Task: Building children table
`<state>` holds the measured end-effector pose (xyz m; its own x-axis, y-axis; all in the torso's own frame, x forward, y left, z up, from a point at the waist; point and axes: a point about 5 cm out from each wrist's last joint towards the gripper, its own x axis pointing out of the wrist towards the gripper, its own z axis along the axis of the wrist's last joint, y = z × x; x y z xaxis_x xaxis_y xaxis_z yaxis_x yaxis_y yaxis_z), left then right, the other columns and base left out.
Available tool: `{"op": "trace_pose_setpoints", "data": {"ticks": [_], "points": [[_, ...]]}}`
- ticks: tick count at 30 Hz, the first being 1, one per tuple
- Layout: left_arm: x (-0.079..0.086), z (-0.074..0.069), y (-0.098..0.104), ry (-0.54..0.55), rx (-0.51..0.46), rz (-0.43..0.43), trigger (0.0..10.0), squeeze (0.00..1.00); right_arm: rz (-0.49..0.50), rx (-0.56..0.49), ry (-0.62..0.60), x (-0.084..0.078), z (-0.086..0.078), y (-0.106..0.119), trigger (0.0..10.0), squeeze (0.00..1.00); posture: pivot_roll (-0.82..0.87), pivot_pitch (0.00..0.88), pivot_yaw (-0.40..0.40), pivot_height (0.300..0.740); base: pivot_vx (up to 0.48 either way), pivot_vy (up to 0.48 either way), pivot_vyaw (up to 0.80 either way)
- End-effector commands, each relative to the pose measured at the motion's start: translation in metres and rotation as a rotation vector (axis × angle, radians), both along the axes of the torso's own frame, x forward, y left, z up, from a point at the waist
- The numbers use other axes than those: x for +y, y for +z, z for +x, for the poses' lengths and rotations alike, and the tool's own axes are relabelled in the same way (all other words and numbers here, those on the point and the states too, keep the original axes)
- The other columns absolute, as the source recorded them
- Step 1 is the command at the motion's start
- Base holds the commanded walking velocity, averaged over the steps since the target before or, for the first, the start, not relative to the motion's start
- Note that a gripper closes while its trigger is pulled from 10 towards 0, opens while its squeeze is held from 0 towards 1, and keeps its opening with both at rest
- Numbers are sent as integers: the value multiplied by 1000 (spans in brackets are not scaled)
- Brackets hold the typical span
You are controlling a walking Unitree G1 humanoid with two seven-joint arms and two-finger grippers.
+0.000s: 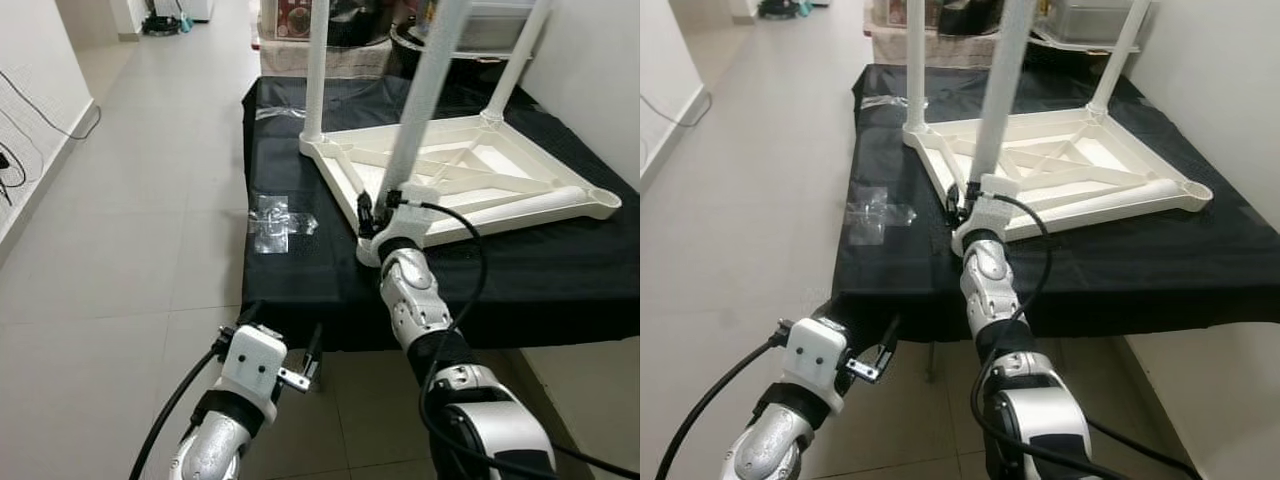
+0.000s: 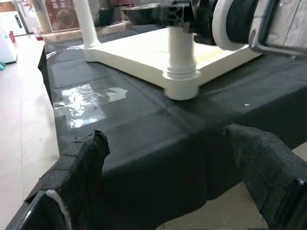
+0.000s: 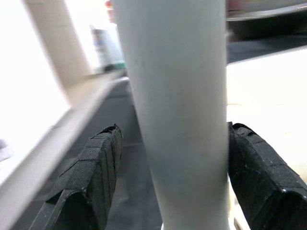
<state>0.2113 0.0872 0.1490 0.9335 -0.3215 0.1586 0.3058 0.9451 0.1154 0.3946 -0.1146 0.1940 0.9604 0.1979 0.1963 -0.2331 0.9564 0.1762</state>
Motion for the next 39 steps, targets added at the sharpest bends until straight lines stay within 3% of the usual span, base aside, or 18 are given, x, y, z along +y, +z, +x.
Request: {"op": "trace_pose_setpoints", "data": {"ticks": [1, 2, 3, 6, 8, 11, 15, 22, 23, 25, 27, 30, 31, 32, 37, 39], "points": [[-2, -1, -6, -8, 27, 3, 10000, 0, -60, 1, 353, 11, -5, 2, 10000, 0, 109, 116, -91, 740, 0, 0, 0], [-2, -1, -6, -8, 27, 3, 10000, 0, -60, 1, 353, 11, -5, 2, 10000, 0, 109, 116, -91, 740, 0, 0, 0], [-2, 0, -5, -8, 27, 4, 10000, 0, -80, 2, 449, 10, -8, 3, 10000, 0, 109, 116, -91, 740, 0, 0, 0], [-2, 0, -5, -7, 27, 4, 10000, 0, -92, 2, 500, 10, -10, 3, 10000, 0, 109, 116, -91, 740, 0, 0, 0], [-2, 1, -5, -9, 25, 4, 10000, 0, -179, 9, 747, 16, -17, 4, 10000, 0, 116, 119, -96, 740, 0, 0, 0], [-3, 1, -4, -10, 22, 4, 10000, 0, -281, 17, 981, 23, -25, 2, 10000, 0, 122, 120, -97, 740, 0, 0, 0], [0, 1, -3, 0, 21, 10, 10000, 0, -385, 36, 930, 35, -17, 3, 10000, 0, 131, 121, -100, 740, 0, 0, 0], [0, 1, -3, 0, 20, 11, 10000, 0, -388, 49, 882, 34, -14, 4, 10000, 0, 131, 124, -102, 740, 0, 0, 0], [0, 1, -3, 0, 20, 12, 10000, 0, -355, 40, 879, 30, -14, 5, 10000, 1000, 131, 124, -101, 740, 0, 0, 0], [0, 1, -3, -1, 21, 11, 10000, 0, -315, 35, 901, 25, -17, 6, 10000, 1000, 131, 124, -101, 740, 0, 0, 0], [-1, 1, -4, -5, 23, 11, 10000, 0, -316, 30, 984, 6, -28, -2, 10000, 1000, 122, 125, -98, 740, 0, 0, 0], [-2, 0, -4, -7, 24, 11, 10000, 0, -344, 49, 962, -3, -28, -7, 10000, 1000, 122, 125, -98, 740, 0, 0, 0], [-2, 0, -4, -10, 25, 11, 10000, 0, -357, 80, 921, -15, -27, -12, 10000, 1000, 121, 126, -97, 740, 0, 0, 0], [-2, 0, -5, -11, 26, 11, 10000, 0, -363, 100, 893, -26, -27, -15, 10000, 0, 121, 126, -96, 740, 0, 0, 0], [-3, 0, -5, -15, 27, 11, 10000, 0, -358, 135, 784, -50, -22, -15, 10000, 0, 117, 127, -92, 740, 0, 0, 0], [-3, 0, -5, -19, 28, 12, 10000, 0, -361, 146, 588, -60, -11, -10, 10000, 0, 117, 130, -90, 740, 0, 0, 0]]}}
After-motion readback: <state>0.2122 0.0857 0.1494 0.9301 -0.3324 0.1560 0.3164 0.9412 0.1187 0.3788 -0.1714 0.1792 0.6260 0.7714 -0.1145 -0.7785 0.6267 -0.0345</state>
